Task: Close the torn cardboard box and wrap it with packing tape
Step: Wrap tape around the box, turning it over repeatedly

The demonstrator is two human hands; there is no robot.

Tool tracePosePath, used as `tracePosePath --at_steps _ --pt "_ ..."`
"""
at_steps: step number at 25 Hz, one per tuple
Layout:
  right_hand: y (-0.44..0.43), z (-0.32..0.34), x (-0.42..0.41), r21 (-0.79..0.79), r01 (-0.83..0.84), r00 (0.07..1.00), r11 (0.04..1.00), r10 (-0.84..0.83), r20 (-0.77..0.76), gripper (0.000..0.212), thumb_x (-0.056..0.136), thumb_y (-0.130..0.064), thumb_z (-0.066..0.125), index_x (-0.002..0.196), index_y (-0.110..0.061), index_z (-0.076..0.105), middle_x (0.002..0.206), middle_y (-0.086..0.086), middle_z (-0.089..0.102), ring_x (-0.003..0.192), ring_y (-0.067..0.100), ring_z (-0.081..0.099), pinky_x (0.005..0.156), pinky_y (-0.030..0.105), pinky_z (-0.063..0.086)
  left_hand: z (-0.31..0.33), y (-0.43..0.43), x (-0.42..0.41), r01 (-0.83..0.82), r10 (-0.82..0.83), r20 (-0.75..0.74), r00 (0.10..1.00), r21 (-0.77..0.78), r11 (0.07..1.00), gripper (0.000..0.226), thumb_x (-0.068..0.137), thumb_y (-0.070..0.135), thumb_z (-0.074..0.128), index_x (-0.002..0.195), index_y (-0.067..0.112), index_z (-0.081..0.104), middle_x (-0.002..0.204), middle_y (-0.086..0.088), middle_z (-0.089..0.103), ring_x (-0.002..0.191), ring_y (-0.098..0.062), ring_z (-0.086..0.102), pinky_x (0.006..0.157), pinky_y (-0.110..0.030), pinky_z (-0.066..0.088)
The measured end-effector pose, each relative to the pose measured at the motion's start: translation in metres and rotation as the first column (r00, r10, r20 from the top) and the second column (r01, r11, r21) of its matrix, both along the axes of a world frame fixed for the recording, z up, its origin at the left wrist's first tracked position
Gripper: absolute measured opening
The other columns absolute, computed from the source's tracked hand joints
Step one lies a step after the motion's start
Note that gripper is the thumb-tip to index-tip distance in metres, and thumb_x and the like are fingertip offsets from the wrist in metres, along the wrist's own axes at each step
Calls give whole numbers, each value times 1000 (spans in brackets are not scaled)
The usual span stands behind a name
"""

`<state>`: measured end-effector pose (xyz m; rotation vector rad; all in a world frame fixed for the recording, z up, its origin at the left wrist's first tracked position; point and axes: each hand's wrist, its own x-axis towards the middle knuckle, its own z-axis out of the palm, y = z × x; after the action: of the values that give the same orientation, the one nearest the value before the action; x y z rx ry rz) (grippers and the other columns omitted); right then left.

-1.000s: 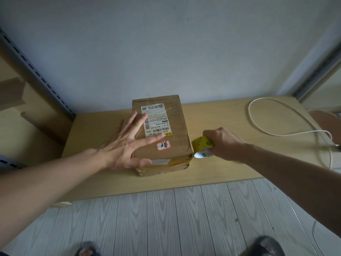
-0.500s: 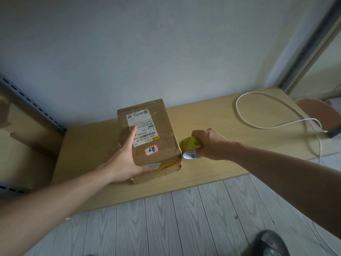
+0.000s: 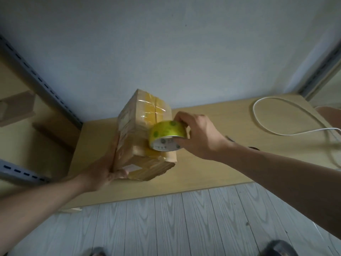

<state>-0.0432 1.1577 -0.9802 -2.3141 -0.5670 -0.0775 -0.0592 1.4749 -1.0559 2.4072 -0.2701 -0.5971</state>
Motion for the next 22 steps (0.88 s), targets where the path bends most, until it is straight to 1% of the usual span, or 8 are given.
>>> tracePosePath --at_steps 3,5,7,10,12,14,18,22 --pt "63 21 -3 24 -191 981 981 190 45 39 83 -30 71 118 -20 57 100 -4 64 79 9 54 64 19 45 -11 22 -6 3 11 -69 998 205 979 109 66 90 53 156 33 30 151 8 45 135 -14 48 103 -18 37" --pt "97 19 3 40 -230 973 972 230 12 45 82 -23 71 124 -16 55 105 -1 65 81 11 55 61 17 43 7 22 -4 15 55 -266 963 255 967 80 76 69 69 142 26 52 139 7 56 123 -10 54 98 -17 39" --pt "115 10 13 28 -204 979 979 205 -10 46 78 -18 71 121 -15 56 101 1 65 81 16 55 58 20 36 32 23 4 -1 74 -346 935 206 979 69 78 46 83 137 29 51 127 15 58 108 3 54 82 -3 40" --pt "119 0 25 52 -104 993 993 107 -49 31 76 -14 69 102 -22 55 82 -9 56 76 19 54 52 13 32 50 34 17 -35 33 -154 988 -6 999 126 50 53 92 155 23 29 140 10 52 117 2 54 81 -1 43" --pt "116 -1 25 74 -69 996 995 73 -56 28 77 -15 69 92 -29 50 74 -14 53 71 15 52 51 7 35 52 23 14 -43 28 -134 991 -108 993 104 51 66 87 142 35 46 133 15 59 115 8 58 93 -8 44" --pt "114 -1 23 66 -79 996 995 82 -40 27 79 -16 68 93 -31 51 75 -12 55 68 13 51 52 6 37 48 9 13 -90 73 -90 993 -204 975 65 67 47 88 121 39 53 122 16 63 107 11 61 90 -9 47" --pt "100 -1 18 64 -30 999 998 32 -30 23 81 -17 66 101 -26 59 78 -13 56 67 5 52 52 6 37 40 -11 15 -121 95 -89 991 -347 930 69 65 29 95 122 30 57 117 10 69 107 -1 66 88 -17 53" --pt "71 1 14 78 49 999 996 -49 7 19 77 -18 63 84 -31 52 68 -20 53 62 -4 53 50 6 36 35 -52 17 -57 47 -35 998 -400 915 73 73 15 90 136 18 52 122 7 67 109 -2 66 85 -17 53"
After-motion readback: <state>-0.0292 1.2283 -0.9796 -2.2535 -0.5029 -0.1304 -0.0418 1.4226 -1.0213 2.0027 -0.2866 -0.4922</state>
